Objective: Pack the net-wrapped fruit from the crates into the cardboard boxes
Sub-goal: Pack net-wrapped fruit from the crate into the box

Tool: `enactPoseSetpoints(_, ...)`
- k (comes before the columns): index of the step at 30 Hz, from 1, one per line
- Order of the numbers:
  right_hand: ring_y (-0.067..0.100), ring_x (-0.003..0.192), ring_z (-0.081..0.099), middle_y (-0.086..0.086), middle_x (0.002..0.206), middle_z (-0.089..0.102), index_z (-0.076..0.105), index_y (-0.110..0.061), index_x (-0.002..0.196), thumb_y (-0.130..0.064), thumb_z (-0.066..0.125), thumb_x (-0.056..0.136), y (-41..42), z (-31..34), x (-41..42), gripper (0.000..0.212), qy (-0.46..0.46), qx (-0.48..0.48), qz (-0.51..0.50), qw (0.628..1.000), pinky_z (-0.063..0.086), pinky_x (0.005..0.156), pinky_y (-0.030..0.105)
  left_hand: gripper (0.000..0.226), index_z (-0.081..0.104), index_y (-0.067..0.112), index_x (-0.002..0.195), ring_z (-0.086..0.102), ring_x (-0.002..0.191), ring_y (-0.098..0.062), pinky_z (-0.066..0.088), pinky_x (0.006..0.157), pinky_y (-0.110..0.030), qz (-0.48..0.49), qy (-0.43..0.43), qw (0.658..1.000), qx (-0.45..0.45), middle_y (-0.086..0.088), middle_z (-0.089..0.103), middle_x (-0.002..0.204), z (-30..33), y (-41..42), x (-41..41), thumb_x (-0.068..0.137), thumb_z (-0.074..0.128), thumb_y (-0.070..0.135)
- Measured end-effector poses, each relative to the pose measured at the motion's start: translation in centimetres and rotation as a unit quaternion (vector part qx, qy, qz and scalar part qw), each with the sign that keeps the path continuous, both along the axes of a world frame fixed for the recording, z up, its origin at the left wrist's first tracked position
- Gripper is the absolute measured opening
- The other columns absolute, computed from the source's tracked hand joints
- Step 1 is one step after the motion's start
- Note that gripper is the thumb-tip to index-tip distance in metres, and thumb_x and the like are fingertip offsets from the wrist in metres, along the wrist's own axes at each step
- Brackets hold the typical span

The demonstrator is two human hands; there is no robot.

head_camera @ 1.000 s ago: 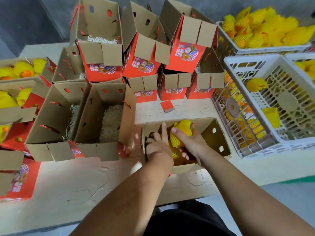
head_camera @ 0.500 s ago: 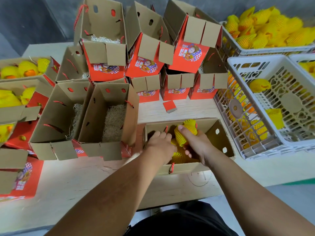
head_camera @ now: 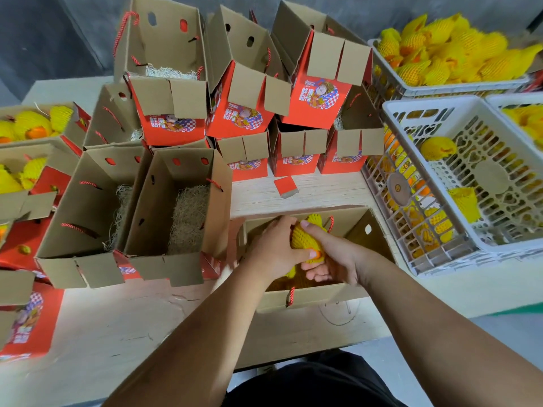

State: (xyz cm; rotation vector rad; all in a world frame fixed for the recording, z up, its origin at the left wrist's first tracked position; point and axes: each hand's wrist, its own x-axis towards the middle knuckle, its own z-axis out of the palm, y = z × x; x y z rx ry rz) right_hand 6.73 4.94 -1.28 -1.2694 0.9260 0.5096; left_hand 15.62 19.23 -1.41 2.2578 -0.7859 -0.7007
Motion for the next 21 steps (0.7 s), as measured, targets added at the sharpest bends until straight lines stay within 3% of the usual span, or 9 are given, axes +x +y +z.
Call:
enactPoseSetpoints(3, 0.018, 0.074, 0.069, 0.010, 0.092, 0.072, 0.072, -0.018, 0.099, -0.083, 0.057, 0.077, -0.2, -0.1, 0.3, 0.070, -0.006, 0.024, -0.002, 1.000, 0.057, 0.068, 0.025, 0.054, 0.059, 0.028, 0.117, 0.066, 0.096, -0.019, 0.056, 0.086, -0.042, 0.073, 0.052, 0.994, -0.070, 0.008, 0.064, 0.110, -0.5, -0.3, -1.2, 0.073, 0.090, 0.034)
enactPoseSetpoints(6, 0.014, 0.075, 0.069, 0.004, 0.089, 0.073, 0.070, -0.020, 0.108, -0.066, 0.071, 0.077, -0.4, -0.2, 0.1, 0.055, -0.014, 0.069, -0.059, 0.996, 0.061, 0.070, 0.025, 0.030, 0.062, 0.025, 0.100, 0.067, 0.092, -0.015, 0.056, 0.081, -0.035, 0.127, 0.071, 0.984, -0.105, 0.008, 0.067, 0.097, -1.5, 0.1, -1.9, 0.081, 0.085, 0.017)
enactPoseSetpoints(9, 0.016, 0.086, 0.070, 0.007, 0.101, 0.073, 0.069, -0.016, 0.113, -0.048, 0.076, 0.078, -1.0, -0.4, -0.2, 0.048, -0.036, 0.130, -0.123, 0.983, 0.060, 0.080, 0.026, 0.019, 0.063, 0.027, 0.093, 0.065, 0.089, -0.009, 0.053, 0.077, -0.025, 0.116, 0.043, 0.987, -0.100, 0.011, 0.066, 0.089, -1.7, 0.7, -2.3, 0.090, 0.074, 0.012)
enactPoseSetpoints(12, 0.018, 0.092, 0.072, 0.011, 0.108, 0.073, 0.070, -0.009, 0.115, -0.033, 0.077, 0.082, -1.4, -0.6, -0.4, 0.042, -0.050, 0.165, -0.170, 0.970, 0.060, 0.083, 0.029, 0.015, 0.066, 0.024, 0.093, 0.067, 0.088, -0.008, 0.056, 0.083, -0.029, 0.035, 0.096, 0.990, -0.096, 0.014, 0.067, 0.086, -1.3, 1.2, -2.4, 0.089, 0.076, 0.014)
enactPoseSetpoints(14, 0.017, 0.088, 0.074, 0.010, 0.104, 0.076, 0.070, -0.006, 0.117, -0.027, 0.077, 0.084, -1.6, -1.0, -0.4, 0.040, -0.049, 0.149, -0.189, 0.969, 0.063, 0.076, 0.029, 0.013, 0.069, 0.025, 0.100, 0.066, 0.098, -0.007, 0.054, 0.093, -0.035, -0.054, 0.125, 0.990, -0.037, 0.013, 0.069, 0.095, -0.9, 1.4, -2.4, 0.089, 0.076, 0.021)
enactPoseSetpoints(16, 0.015, 0.083, 0.075, 0.009, 0.098, 0.077, 0.069, -0.003, 0.119, -0.023, 0.081, 0.081, -1.9, -1.5, -0.1, 0.044, -0.044, 0.092, -0.179, 0.979, 0.064, 0.068, 0.028, 0.033, 0.063, 0.028, 0.122, 0.055, 0.121, -0.021, 0.044, 0.107, -0.038, -0.134, 0.038, 0.984, 0.107, 0.004, 0.061, 0.124, -0.9, 0.9, -1.8, 0.091, 0.073, 0.034)
enactPoseSetpoints(18, 0.019, 0.092, 0.075, 0.013, 0.107, 0.076, 0.066, 0.000, 0.123, -0.026, 0.084, 0.078, -1.8, -2.0, 0.2, 0.055, -0.018, 0.018, -0.111, 0.994, 0.063, 0.084, 0.035, 0.054, 0.048, 0.028, 0.140, 0.039, 0.131, -0.034, 0.034, 0.112, -0.043, -0.183, -0.088, 0.947, 0.249, -0.007, 0.042, 0.143, -0.8, 0.1, -1.2, 0.091, 0.071, 0.035)
enactPoseSetpoints(19, 0.023, 0.099, 0.074, 0.015, 0.113, 0.074, 0.063, 0.000, 0.125, -0.028, 0.087, 0.076, -1.6, -2.2, 0.3, 0.061, 0.006, -0.026, -0.058, 0.998, 0.058, 0.096, 0.044, 0.060, 0.041, 0.027, 0.144, 0.036, 0.132, -0.036, 0.032, 0.112, -0.044, -0.196, -0.134, 0.928, 0.289, -0.010, 0.036, 0.145, -0.8, -0.3, -1.0, 0.091, 0.070, 0.029)
enactPoseSetpoints(21, 0.025, 0.101, 0.072, 0.014, 0.118, 0.072, 0.057, -0.004, 0.129, -0.026, 0.089, 0.077, -1.1, -2.5, 0.7, 0.065, 0.038, -0.121, 0.030, 0.991, 0.054, 0.102, 0.050, 0.061, 0.034, 0.029, 0.146, 0.037, 0.129, -0.039, 0.036, 0.110, -0.045, -0.181, -0.167, 0.917, 0.313, -0.013, 0.028, 0.146, -0.9, -0.8, -0.7, 0.094, 0.064, 0.016)
